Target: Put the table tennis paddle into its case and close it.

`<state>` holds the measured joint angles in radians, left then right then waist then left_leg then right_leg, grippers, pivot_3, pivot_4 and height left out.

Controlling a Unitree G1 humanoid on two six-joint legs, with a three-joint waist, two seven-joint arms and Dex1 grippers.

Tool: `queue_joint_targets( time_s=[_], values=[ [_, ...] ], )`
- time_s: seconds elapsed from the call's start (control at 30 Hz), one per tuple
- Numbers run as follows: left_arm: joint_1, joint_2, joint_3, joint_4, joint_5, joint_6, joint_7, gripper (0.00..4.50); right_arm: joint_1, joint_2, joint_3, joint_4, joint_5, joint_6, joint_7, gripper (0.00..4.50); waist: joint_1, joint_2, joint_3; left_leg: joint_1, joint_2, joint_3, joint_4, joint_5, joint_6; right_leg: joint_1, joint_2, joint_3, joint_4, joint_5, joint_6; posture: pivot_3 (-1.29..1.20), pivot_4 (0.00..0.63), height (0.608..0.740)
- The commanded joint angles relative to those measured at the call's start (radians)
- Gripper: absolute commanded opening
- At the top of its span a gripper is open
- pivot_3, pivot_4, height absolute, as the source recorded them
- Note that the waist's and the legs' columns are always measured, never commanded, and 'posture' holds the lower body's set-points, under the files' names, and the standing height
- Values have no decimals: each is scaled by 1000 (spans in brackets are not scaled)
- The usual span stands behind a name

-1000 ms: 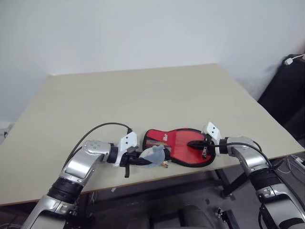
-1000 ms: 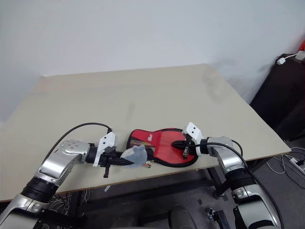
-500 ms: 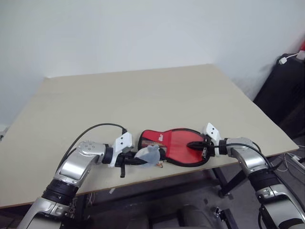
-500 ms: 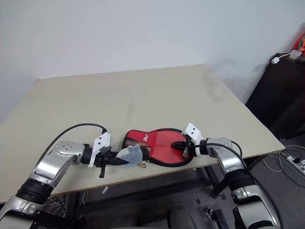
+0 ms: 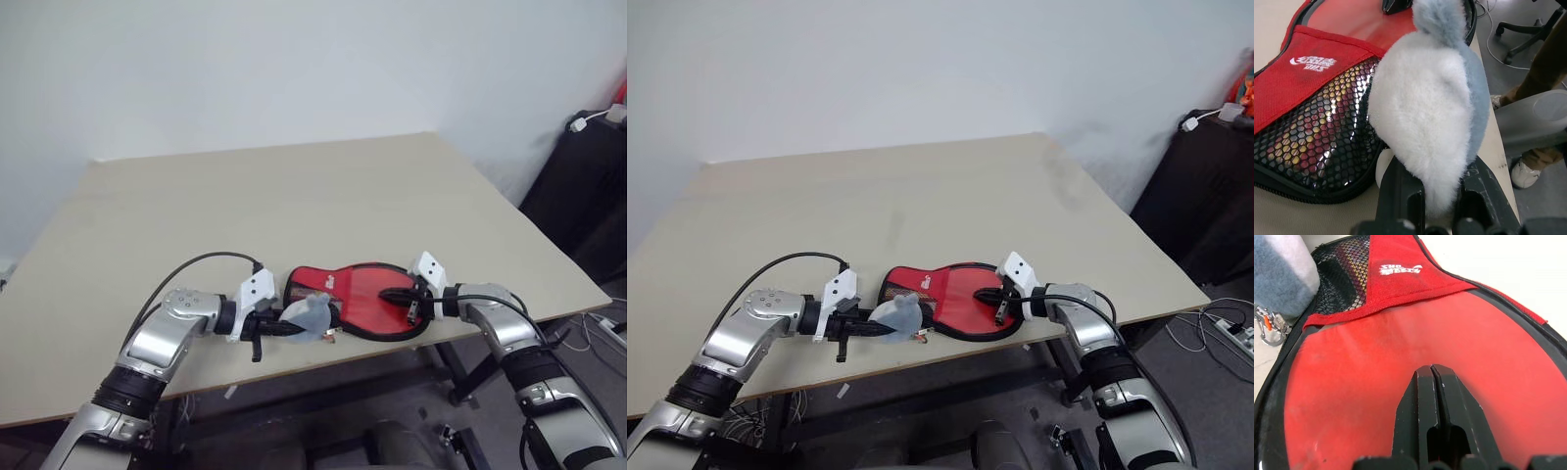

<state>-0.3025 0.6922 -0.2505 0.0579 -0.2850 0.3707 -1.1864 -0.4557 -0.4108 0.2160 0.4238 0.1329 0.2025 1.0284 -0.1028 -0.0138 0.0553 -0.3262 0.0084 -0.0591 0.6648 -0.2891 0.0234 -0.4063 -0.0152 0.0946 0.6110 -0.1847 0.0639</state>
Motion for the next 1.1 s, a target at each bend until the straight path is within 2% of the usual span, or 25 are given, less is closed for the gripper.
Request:
queue_joint_targets(
  time_s=[0.03, 0.67, 1.1],
  values=[
    [-22, -6, 15, -2, 11, 1, 7, 198, 6, 14, 41, 44, -46, -2, -5, 0, 0, 0, 0, 0, 0, 0, 0, 0, 0, 0, 0, 0, 0, 0, 0, 0, 0, 740],
    [-34, -23, 39, 8, -5, 3, 14, 198, -20, 99, 1, 190, -45, -79, -46, 0, 0, 0, 0, 1, 0, 0, 0, 0, 0, 0, 0, 0, 0, 0, 0, 0, 0, 740],
    [-37, 6, 71, 22, -13, 8, -3, 198, -15, 110, 3, 232, -55, -106, -36, 0, -5, 0, -1, 2, 0, -1, 0, 0, 0, -1, 0, 0, 0, 0, 0, 0, 0, 740]
  ],
)
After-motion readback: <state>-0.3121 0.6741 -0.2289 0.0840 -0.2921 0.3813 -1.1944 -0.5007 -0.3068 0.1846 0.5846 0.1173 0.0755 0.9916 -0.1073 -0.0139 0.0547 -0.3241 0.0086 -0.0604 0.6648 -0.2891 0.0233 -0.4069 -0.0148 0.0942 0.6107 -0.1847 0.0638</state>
